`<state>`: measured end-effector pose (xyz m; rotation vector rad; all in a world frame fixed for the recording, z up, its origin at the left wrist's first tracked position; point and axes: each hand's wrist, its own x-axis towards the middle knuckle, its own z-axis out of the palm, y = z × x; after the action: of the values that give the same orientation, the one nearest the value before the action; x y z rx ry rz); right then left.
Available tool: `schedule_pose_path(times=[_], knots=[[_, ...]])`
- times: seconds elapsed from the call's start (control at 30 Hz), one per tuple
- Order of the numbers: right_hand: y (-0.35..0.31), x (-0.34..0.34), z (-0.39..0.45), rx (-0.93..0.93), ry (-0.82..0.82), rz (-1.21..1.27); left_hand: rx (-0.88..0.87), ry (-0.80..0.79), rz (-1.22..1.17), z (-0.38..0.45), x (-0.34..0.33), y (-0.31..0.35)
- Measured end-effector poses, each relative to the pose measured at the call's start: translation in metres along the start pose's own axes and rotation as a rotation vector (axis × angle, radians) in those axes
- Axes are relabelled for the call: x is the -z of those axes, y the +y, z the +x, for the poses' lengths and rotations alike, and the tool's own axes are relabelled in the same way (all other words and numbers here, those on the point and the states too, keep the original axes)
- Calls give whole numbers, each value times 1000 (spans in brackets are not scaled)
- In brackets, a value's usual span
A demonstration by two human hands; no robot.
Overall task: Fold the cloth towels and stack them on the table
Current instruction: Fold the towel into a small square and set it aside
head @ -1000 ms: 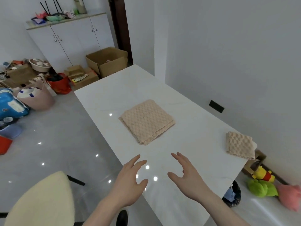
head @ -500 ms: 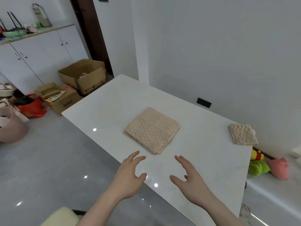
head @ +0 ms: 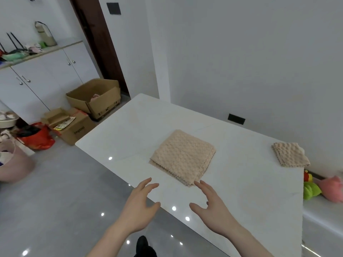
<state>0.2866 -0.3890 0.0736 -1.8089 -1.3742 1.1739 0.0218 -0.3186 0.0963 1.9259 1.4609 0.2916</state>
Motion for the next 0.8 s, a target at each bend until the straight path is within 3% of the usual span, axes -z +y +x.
schedule_pose_path(times=[0.27,0.47,0.8], knots=[[-31,-52,76,-147,238,24,-130,-197,94,104,58,-72],[-52,-106,115,-233,277,-18,-181,-340,185,172,86,-125],[-11,-111,170,-271,359,-132,-344,-392,282,254,53,-125]])
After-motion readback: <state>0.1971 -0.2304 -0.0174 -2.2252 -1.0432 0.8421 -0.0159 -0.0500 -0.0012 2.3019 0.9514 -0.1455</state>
